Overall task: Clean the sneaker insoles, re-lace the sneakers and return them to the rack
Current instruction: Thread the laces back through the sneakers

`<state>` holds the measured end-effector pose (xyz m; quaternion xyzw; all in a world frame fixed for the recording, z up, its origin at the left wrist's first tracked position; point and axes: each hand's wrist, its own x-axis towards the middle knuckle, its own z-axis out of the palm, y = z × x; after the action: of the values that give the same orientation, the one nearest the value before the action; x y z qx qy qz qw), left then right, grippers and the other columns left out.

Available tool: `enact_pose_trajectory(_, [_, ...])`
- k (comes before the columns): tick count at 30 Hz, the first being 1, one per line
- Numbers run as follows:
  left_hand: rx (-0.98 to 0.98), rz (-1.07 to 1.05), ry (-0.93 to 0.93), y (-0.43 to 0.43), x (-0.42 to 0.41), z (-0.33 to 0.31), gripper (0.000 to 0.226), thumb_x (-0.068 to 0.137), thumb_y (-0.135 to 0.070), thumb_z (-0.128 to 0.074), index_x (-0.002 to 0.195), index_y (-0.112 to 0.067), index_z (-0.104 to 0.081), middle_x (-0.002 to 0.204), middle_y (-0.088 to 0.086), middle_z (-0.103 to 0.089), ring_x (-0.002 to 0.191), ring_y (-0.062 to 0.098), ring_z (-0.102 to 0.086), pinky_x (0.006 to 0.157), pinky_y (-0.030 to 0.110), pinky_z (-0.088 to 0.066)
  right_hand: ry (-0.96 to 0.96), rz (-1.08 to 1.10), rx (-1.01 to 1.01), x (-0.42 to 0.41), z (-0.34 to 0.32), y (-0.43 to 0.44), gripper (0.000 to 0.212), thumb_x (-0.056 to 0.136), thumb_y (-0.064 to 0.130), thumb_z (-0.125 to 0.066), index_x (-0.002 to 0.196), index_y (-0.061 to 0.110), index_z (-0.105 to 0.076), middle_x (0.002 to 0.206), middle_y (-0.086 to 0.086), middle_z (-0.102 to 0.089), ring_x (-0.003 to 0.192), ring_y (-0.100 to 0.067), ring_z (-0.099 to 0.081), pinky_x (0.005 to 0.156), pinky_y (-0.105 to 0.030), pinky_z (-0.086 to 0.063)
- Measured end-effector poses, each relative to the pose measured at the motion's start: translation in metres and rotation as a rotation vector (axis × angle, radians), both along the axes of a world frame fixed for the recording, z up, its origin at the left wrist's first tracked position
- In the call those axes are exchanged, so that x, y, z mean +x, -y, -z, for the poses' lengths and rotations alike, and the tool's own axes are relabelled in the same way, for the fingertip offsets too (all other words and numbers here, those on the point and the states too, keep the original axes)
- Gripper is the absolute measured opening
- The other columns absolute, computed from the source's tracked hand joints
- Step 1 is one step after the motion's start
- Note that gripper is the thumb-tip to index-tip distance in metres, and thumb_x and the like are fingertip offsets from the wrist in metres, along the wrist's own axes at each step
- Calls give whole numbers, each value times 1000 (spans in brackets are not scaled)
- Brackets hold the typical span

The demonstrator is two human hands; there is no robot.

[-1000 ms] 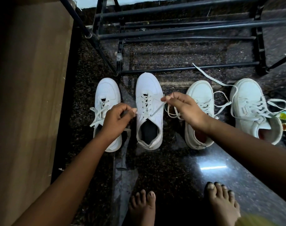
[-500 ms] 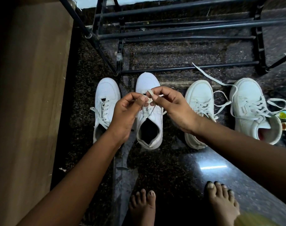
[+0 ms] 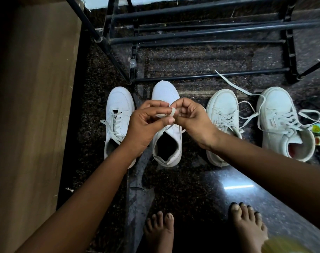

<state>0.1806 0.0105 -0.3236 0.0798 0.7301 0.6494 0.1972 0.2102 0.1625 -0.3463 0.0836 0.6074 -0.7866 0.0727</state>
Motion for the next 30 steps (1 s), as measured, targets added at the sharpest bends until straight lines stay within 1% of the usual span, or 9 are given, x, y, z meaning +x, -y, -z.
enact_pose_trajectory(3, [-72,-1,-62,-1,-2,0,23,71,-10,-75,91,-21,-75,90,-12,-64,94,13,-63,81,34,-54,6,16,-32,1,0,-1,26,79,-16,-62,87,8,-52,64,3,-65,61,-7,-64,65,-19,-53])
enact_pose_trajectory(7, [-177,-47,-128,-1,-4,-2,29,72,-5,-77,96,-21,-73,84,-11,-64,82,13,-64,76,34,-54,-10,8,-24,3,-3,-1,30,79,-15,-64,93,10,-52,68,6,-67,63,-4,-63,65,-17,-51])
enact_pose_trajectory(11, [-246,-62,-93,-2,-6,-10,25,70,-3,-79,89,-17,-71,80,1,-68,75,17,-66,72,33,-55,-128,-32,287,8,-3,1,40,76,3,-68,104,26,-51,90,4,-59,74,-9,-56,65,-27,-47])
enact_pose_trajectory(14, [-271,-75,-66,-5,-6,-16,30,67,-2,-81,87,-12,-61,72,1,-65,69,12,-65,68,29,-54,-312,-18,599,10,-5,1,40,78,3,-65,114,15,-53,103,0,-46,76,-6,-57,66,-8,-39])
enact_pose_trajectory(18, [-285,-69,-58,-5,-4,-20,38,65,-3,-83,90,-10,-54,69,1,-66,67,9,-67,66,25,-54,-367,-52,790,10,-3,-1,23,86,8,-61,109,7,-63,105,2,-39,89,8,-47,72,-4,-37])
enact_pose_trajectory(21, [-338,-27,-98,-3,-4,-25,34,65,-5,-83,87,-11,-58,68,-1,-67,65,8,-67,65,22,-55,-338,-90,831,9,0,-3,20,87,9,-56,104,6,-67,105,2,-41,86,5,-43,74,-2,-34])
enact_pose_trajectory(26, [-574,128,-426,4,-3,-27,22,68,-28,-82,81,-19,-67,68,-7,-65,62,11,-61,60,34,-54,-239,-213,916,7,-2,-6,21,88,14,-54,105,9,-66,106,-1,-52,98,-17,-42,84,-24,-32])
enact_pose_trajectory(28, [-755,217,-684,6,-5,-25,20,74,-34,-75,86,-19,-70,72,-6,-64,69,16,-57,64,34,-46,-185,-263,920,4,-1,-7,19,90,19,-55,105,14,-66,108,4,-53,104,-22,-42,88,-28,-29])
enact_pose_trajectory(30, [-903,262,-843,5,-4,-23,18,82,-34,-66,90,-19,-70,77,-4,-61,75,21,-52,68,32,-33,-115,-312,856,0,1,-9,16,91,28,-55,98,21,-67,109,9,-52,113,-25,-41,95,-29,-25])
